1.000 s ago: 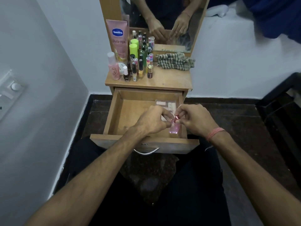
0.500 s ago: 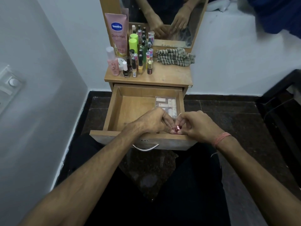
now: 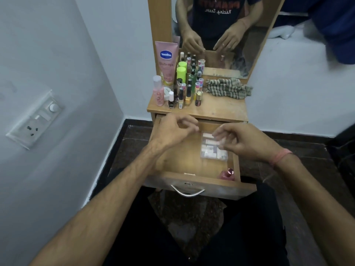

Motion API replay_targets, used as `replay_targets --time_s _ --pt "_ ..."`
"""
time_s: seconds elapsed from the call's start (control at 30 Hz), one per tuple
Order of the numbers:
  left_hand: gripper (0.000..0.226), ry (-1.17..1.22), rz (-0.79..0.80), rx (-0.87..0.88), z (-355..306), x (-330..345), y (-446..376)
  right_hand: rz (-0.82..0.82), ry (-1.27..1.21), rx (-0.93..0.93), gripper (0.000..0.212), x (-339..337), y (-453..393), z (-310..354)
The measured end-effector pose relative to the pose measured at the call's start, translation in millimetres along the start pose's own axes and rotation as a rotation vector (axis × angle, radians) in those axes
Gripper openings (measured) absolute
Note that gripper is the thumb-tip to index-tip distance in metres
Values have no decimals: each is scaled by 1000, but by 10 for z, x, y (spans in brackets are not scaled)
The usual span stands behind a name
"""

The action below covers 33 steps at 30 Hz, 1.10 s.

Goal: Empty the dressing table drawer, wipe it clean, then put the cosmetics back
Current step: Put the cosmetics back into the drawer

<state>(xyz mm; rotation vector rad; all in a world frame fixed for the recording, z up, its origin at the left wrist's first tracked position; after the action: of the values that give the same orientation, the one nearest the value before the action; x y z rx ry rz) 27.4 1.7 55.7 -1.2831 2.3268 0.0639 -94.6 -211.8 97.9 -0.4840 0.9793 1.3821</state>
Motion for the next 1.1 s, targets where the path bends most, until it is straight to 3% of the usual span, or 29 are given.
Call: replay_targets --time_s 0.13,0.2,0.33,0.5,0.73,0.87,1.0,1.1 --pt "7 -63 -532 68 -26 -482 -94 -111 -129 -49 27 21 -360 342" --pt "9 -73 -624 60 -8 -684 -149 -182 -150 -59 28 67 -522 469" --pt "16 -189 -528 40 82 -736 -237 -313 -168 -69 36 123 -793 675" --pt "42 -445 -376 92 44 -592 -318 -473 -95 -90 48 179 -1136 852" --pt "26 -626 -384 113 12 -549 -516 -545 115 -84 36 235 -1436 1065" --pt "16 -647 -362 131 37 -586 -579 -582 75 -85 18 237 -1453 1089" --pt "12 -633 -316 172 25 -611 -476 -554 -6 -119 17 151 -1242 959" --pt "14 -489 -241 200 16 -529 -271 -467 -70 -105 18 67 -922 697"
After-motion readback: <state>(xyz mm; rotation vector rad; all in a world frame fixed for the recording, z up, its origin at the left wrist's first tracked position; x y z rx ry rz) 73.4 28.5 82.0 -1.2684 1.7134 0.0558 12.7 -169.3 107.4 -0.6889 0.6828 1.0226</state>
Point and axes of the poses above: each hand's wrist, its own y-axis away from the middle knuckle, its own x-axis out of the palm, z = x × y, the point moved 3 cm from there along -y, towards the middle knuckle, and after that the axes turned 14 degrees about x, right-handed, at the moved point
